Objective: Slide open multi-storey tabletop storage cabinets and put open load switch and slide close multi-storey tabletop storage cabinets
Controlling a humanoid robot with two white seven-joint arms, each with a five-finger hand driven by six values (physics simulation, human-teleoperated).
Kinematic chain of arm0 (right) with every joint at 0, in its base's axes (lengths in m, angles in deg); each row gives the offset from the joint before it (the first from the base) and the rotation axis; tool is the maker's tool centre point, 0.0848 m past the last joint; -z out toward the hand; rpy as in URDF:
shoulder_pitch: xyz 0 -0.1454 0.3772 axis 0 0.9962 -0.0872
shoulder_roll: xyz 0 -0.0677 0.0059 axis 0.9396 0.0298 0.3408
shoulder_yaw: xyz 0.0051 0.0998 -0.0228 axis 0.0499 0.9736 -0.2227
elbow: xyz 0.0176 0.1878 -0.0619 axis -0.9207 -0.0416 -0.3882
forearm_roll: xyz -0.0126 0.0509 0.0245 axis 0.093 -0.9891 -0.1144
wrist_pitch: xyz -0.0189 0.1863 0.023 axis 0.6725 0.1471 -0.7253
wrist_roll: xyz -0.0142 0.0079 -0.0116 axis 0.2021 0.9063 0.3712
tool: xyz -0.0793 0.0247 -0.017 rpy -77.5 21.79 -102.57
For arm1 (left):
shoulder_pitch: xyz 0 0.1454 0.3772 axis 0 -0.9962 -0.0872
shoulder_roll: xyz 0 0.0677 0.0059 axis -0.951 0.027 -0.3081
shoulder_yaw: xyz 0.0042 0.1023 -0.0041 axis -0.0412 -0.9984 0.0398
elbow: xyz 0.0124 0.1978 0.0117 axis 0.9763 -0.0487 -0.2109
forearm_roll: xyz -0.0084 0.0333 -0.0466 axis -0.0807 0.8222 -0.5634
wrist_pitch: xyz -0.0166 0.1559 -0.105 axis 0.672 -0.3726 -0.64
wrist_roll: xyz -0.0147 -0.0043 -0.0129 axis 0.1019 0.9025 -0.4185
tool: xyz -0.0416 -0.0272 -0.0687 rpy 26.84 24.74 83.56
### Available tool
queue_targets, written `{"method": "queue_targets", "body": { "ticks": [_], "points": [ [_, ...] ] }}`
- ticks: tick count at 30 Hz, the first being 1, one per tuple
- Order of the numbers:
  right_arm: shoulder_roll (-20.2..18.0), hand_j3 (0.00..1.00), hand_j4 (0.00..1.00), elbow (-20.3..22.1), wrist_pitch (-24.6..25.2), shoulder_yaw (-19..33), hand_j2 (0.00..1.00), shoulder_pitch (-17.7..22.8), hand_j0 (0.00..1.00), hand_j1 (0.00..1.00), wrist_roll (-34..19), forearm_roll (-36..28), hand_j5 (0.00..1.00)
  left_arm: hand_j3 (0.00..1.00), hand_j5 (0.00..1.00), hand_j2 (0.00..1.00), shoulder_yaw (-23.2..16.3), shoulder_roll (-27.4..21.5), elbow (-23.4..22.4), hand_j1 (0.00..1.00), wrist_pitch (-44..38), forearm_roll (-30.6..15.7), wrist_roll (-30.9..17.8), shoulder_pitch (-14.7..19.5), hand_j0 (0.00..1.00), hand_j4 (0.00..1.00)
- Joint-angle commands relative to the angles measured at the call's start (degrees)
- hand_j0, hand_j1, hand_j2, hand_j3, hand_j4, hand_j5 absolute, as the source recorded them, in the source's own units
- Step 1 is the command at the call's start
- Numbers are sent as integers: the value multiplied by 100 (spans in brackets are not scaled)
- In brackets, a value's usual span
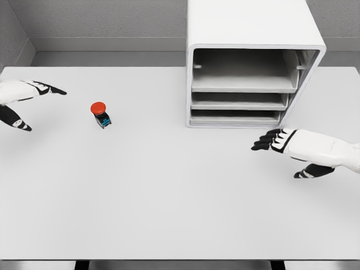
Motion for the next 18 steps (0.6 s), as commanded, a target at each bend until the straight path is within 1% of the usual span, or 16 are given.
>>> {"method": "queue_targets", "body": {
  "ticks": [1, 3, 4, 5, 6, 7, 8, 9, 10, 11, 12, 13, 16, 17, 18],
  "points": [
    [17, 100, 100, 32, 16, -78, 100, -9, 100, 100, -1, -34, 100, 100, 100, 100, -340, 204, -117, 100, -11, -4, 0, 34, 100, 100],
    [17, 100, 100, 23, 16, -78, 100, -61, 100, 100, -1, -34, 100, 100, 100, 100, -358, 345, 59, 100, -11, -4, 0, 281, 100, 100],
    [26, 100, 100, 32, 16, -78, 100, -97, 100, 100, -1, -42, 100, 100, 100, 100, -358, 398, 138, 100, -11, -4, 0, 333, 100, 100],
    [53, 100, 100, 23, 16, -86, 100, -246, 100, 100, -1, -43, 100, 100, 100, 100, -393, 415, 209, 100, -11, 13, 0, 421, 100, 100],
    [61, 100, 100, 23, 16, -104, 100, -351, 100, 100, -1, -51, 100, 100, 100, 100, -419, 538, 191, 100, -11, 224, 0, 527, 100, 100],
    [96, 100, 100, 23, 16, -209, 100, -509, 100, 100, -1, -51, 100, 100, 100, 100, -410, 653, 147, 100, -11, 426, 0, 580, 100, 100],
    [167, 100, 100, 23, 16, -455, 100, -790, 100, 100, -1, -51, 100, 100, 100, 100, -410, 697, 138, 100, -11, 506, 0, 615, 100, 100],
    [237, 100, 100, 23, 16, -596, 100, -1019, 100, 100, -1, -60, 100, 100, 100, 100, -419, 705, 42, 100, -11, 523, 0, 659, 100, 100],
    [290, 100, 100, 23, 16, -631, 100, -1177, 100, 100, -1, -60, 100, 100, 100, 100, -419, 828, -125, 100, -11, 655, 0, 755, 100, 100],
    [325, 100, 100, 14, 16, -701, 100, -1344, 100, 100, -1, -78, 100, 100, 100, 100, -419, 986, -204, 100, -11, 752, 0, 764, 100, 100],
    [404, 100, 100, 14, 16, -886, 100, -1503, 100, 100, -1, -86, 100, 100, 100, 100, -419, 1075, -204, 100, -11, 875, 0, 773, 100, 100],
    [474, 100, 100, -4, 16, -1088, 100, -1731, 100, 100, -1, -78, 100, 100, 100, 100, -463, 1154, -196, 100, -11, 892, 0, 773, 100, 100],
    [518, 100, 100, -30, 16, -1115, 100, -1881, 100, 100, -1, -60, 100, 100, 100, 100, -674, 1215, -90, 100, -11, 884, 0, 791, 100, 100],
    [527, 100, 100, -56, 16, -1115, 100, -1907, 100, 100, -1, -51, 100, 100, 100, 100, -762, 1321, -90, 100, -11, 892, 0, 791, 100, 100],
    [527, 100, 100, -135, 16, -1115, 100, -1977, 100, 100, -1, -34, 100, 100, 100, 100, -832, 1330, -108, 100, -11, 901, 0, 791, 100, 100]
  ]
}}
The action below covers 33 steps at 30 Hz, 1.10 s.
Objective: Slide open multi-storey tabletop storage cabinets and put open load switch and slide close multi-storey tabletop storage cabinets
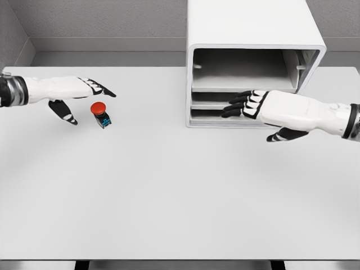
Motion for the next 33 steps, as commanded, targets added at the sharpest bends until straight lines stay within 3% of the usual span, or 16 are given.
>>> {"method": "queue_targets", "body": {
  "ticks": [1, 5, 11, 20, 23, 30, 33],
  "points": [
    [40, 100, 100, -159, 99, -62, 100, -9, 100, 100, 2, 72, 100, 100, 100, 100, -134, 101, 1, 100, -14, 3, 2, 0, 100, 100],
    [136, 100, 100, -256, 512, -71, 100, -158, 100, 100, 2, 142, 100, 100, 100, 100, -160, 172, 1, 100, -14, 12, 2, 9, 100, 100],
    [268, 100, 100, -765, 521, -71, 100, -422, 100, 100, 2, 133, 100, 95, 95, 95, -160, 382, -105, 95, -14, 346, 2, 53, 95, 95],
    [576, 100, 100, -1038, 767, -669, 100, -862, 100, 100, 2, 670, 100, 95, 95, 95, -152, 523, -720, 95, -14, 618, 2, 167, 95, 95],
    [690, 100, 100, -1380, 855, -756, 100, -1028, 100, 100, 2, 670, 100, 94, 94, 94, -143, 602, -738, 94, -14, 689, 2, 176, 94, 94],
    [875, 100, 100, -1758, 1093, -783, 100, -1239, 100, 100, 2, 836, 100, 67, 67, 67, -143, 611, -738, 67, -14, 706, 2, 185, 67, 67],
    [910, 100, 100, -1785, 1084, -880, 100, -1266, 100, 100, 2, 925, 100, 67, 67, 67, -143, 611, -703, 67, -14, 689, 2, 185, 67, 67]
  ]
}}
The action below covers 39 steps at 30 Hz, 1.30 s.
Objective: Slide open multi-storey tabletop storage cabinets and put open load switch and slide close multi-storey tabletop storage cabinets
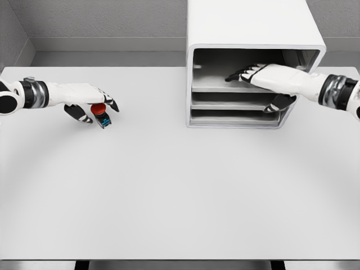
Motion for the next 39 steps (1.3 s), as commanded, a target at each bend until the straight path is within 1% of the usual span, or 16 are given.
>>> {"method": "queue_targets", "body": {
  "ticks": [1, 3, 5, 8, 12, 15, 17, 19, 21, 22, 26, 33, 36, 37, 38, 39],
  "points": [
    [31, 100, 100, -64, -3, -77, 100, 0, 100, 100, 3, 79, 100, 66, 66, 66, 8, -6, 26, 66, -14, -35, 2, 0, 66, 66],
    [22, 100, 100, -11, -266, -86, 100, 9, 100, 100, 3, 97, 100, 67, 67, 67, 8, -6, 44, 67, -14, -53, 2, 9, 67, 67],
    [-4, 100, 100, 182, -495, -86, 100, 53, 100, 100, 3, 97, 100, 67, 67, 67, 8, -15, 52, 67, -14, -62, 2, 9, 67, 67],
    [-101, 100, 100, 366, -688, -77, 100, 97, 100, 100, 3, 97, 100, 57, 57, 57, -1, -24, 70, 57, -14, -71, 2, 0, 57, 57],
    [-127, 100, 100, 507, -1014, -59, 100, 167, 100, 100, 3, 88, 100, 49, 49, 49, -10, -50, 263, 49, -14, -71, 2, -26, 49, 49],
    [-268, 100, 100, 621, -1042, -51, 100, 237, 100, 100, 3, 79, 100, 44, 44, 44, -10, -68, 272, 44, -14, -71, 2, -26, 44, 44],
    [-294, 100, 100, 700, -1042, -51, 100, 299, 100, 100, 3, 71, 100, 39, 39, 39, -10, -94, 395, 39, -14, -71, 2, -35, 39, 39],
    [-373, 100, 100, 823, -1042, -42, 100, 351, 100, 100, 3, 71, 100, 39, 39, 39, -19, -182, 483, 39, -14, -79, 2, -9, 39, 39],
    [-426, 100, 100, 964, -1042, -33, 100, 439, 100, 100, 3, 71, 100, 38, 38, 38, -10, -323, 773, 38, -14, -88, 2, -17, 38, 38],
    [-487, 100, 100, 1078, -1042, -16, 100, 475, 100, 100, 3, 71, 100, 38, 38, 38, -10, -332, 817, 38, -14, -88, 2, -17, 38, 38],
    [-505, 100, 100, 1166, -1042, 19, 100, 527, 100, 100, 3, 62, 100, 38, 38, 38, -10, -648, 1248, 38, -14, -220, 2, -35, 38, 38],
    [-689, 100, 100, 1439, -1042, 292, 100, 773, 100, 100, 3, 53, 100, 38, 38, 38, -10, -692, 1353, 38, -14, -255, 2, -35, 38, 38],
    [-707, 100, 100, 1465, -1042, 424, 100, 888, 100, 100, 3, 35, 100, 38, 38, 38, -10, -692, 1388, 38, -14, -264, 2, -26, 38, 38],
    [-821, 100, 100, 1483, -1042, 503, 100, 914, 100, 100, 3, 27, 100, 38, 38, 38, -10, -692, 1388, 38, -14, -264, 2, -26, 38, 38],
    [-830, 100, 100, 1483, -1042, 573, 100, 984, 100, 100, 3, 27, 100, 38, 38, 38, -10, -692, 1415, 38, -14, -264, 2, -26, 38, 38],
    [-830, 100, 100, 1492, -1042, 600, 100, 1011, 100, 100, 3, 27, 100, 38, 38, 38, -10, -771, 1511, 38, -14, -264, 2, -35, 38, 38]
  ]
}}
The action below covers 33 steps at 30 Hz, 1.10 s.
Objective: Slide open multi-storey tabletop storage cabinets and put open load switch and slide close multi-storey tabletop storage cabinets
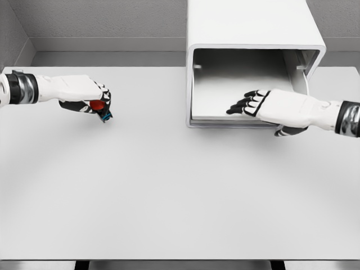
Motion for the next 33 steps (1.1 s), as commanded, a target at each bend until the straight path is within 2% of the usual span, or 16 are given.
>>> {"method": "queue_targets", "body": {
  "ticks": [1, 6, 9, 15, 18, 21, 23, 24, 27, 29, 32, 33],
  "points": [
    [-33, 100, 100, 67, -109, 64, 100, 9, 100, 100, -1, -199, 100, 38, 38, 38, -1, -137, 163, 38, -12, -79, 6, 0, 38, 38],
    [-121, 100, 100, 155, -109, 284, 100, 158, 100, 100, -1, -216, 100, 38, 38, 38, -1, -199, 339, 38, -12, -106, 6, 0, 38, 38],
    [-139, 100, 100, 155, -109, 503, 100, 325, 100, 100, -1, -533, 100, 38, 38, 38, -1, -366, 541, 38, -12, -123, 6, -18, 38, 38],
    [-297, 100, 100, 172, -109, 767, 100, 396, 100, 100, -1, -858, 100, 38, 38, 38, -1, -410, 708, 38, -12, -185, 6, -44, 38, 38],
    [-420, 100, 100, 225, -109, 1127, 100, 764, 100, 100, -1, -1121, 100, 38, 38, 38, -1, -401, 770, 38, -12, -185, 6, -53, 38, 38],
    [-534, 100, 100, 243, -109, 1505, 100, 1002, 100, 100, -1, -1420, 100, 38, 38, 38, -1, -515, 1130, 38, -12, -298, 6, -44, 38, 38],
    [-578, 100, 100, 295, -109, 1540, 100, 1020, 100, 100, -1, -1543, 100, 38, 38, 38, 8, -682, 1692, 38, -12, -422, 6, -35, 38, 38],
    [-587, 100, 100, 313, -109, 1742, 100, 1125, 100, 100, -1, -1561, 100, 38, 38, 38, 8, -700, 1912, 38, -12, -580, 6, -26, 38, 38],
    [-780, 100, 100, 304, -109, 2542, 100, 1652, 100, 100, -1, -2246, 100, 38, 38, 38, 43, -726, 2123, 38, -12, -738, 6, 35, 38, 38],
    [-780, 100, 100, 304, -109, 3174, 100, 1951, 100, 100, -1, -2273, 100, 38, 38, 38, 52, -709, 2369, 38, -12, -861, 6, 53, 38, 38],
    [-728, 100, 100, 313, -109, 3790, 100, 2232, 100, 100, -1, -2343, 100, 38, 38, 38, 61, -700, 2457, 38, -12, -1046, 6, 246, 38, 38],
    [-719, 100, 100, 313, -109, 4027, 100, 2460, 100, 100, -1, -2553, 100, 38, 38, 38, 52, -691, 2466, 38, -12, -1151, 6, 290, 38, 38]
  ]
}}
